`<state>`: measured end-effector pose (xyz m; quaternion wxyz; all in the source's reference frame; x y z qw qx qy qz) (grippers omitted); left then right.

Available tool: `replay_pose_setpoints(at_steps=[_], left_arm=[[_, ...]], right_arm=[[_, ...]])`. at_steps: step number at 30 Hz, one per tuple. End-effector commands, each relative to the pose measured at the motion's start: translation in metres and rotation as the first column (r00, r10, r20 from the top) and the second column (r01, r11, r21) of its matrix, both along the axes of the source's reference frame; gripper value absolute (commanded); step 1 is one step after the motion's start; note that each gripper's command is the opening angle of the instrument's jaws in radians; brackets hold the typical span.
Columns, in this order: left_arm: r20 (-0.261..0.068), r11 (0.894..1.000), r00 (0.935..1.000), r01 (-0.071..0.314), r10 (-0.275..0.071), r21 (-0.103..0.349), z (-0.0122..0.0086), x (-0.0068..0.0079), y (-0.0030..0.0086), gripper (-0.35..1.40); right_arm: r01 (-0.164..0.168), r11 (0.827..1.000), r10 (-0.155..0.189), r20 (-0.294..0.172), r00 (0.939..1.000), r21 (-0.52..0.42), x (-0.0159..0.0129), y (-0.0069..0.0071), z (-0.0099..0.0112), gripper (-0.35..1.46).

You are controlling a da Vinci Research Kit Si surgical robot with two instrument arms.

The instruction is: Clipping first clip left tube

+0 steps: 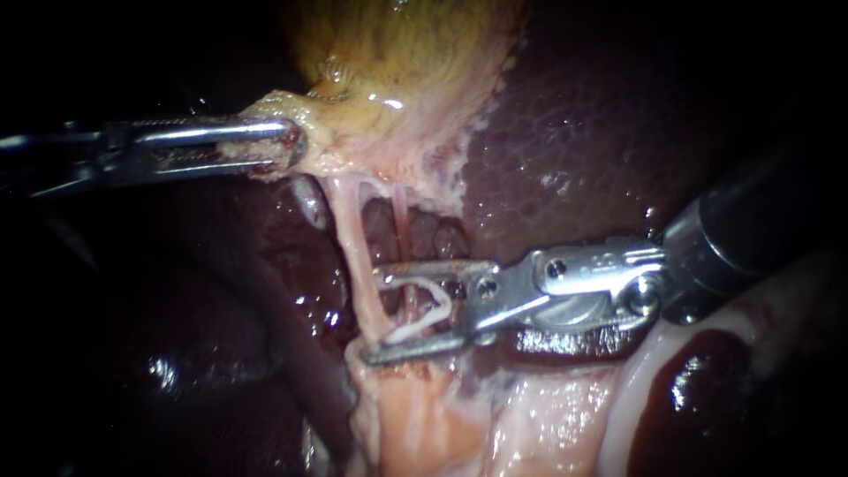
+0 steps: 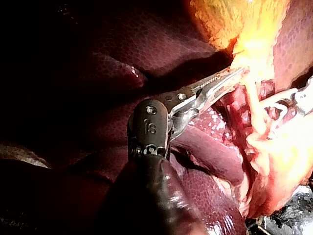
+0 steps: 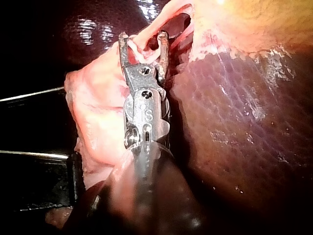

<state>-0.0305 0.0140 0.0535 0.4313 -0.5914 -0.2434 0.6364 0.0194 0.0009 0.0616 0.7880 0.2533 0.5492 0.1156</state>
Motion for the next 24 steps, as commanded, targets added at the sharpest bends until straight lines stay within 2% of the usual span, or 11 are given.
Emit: replay_pose_setpoints(at_steps=[1, 7, 13, 19, 24], left_arm=[[-0.001, 1.0, 1.0, 0.001, -0.001, 0.001, 0.0, 0.0, 0.0, -0.35], [-0.001, 1.0, 1.0, 0.001, -0.001, 0.001, 0.0, 0.0, 0.0, -0.35], [-0.001, 1.0, 1.0, 0.002, -0.002, 0.001, 0.0, -0.0002, 0.0001, -0.35], [-0.002, 1.0, 1.0, 0.003, -0.003, 0.001, 0.0, -0.0003, 0.0001, -0.35], [-0.001, 1.0, 1.0, 0.002, -0.002, 0.001, 0.0, -0.0002, 0.0001, -0.35]], right_arm=[[-0.001, 1.0, 0.001, 0.002, 1.0, 0.002, 0.0004, 0.0, 0.0002, 0.49], [-0.014, 1.0, 0.013, 0.011, 0.9998, 0.013, 0.0021, -0.0003, 0.0006, 0.5], [-0.004, 1.0, 0.003, 0.009, 1.0, 0.028, 0.004, -0.0007, 0.0009, 0.5], [0.009, 0.999, -0.009, 0.004, 1.0, 0.037, 0.0054, -0.0018, 0.0014, 0.5], [0.027, 0.998, -0.026, -0.019, 0.9995, 0.063, 0.0054, -0.0025, 0.0003, 0.5]])
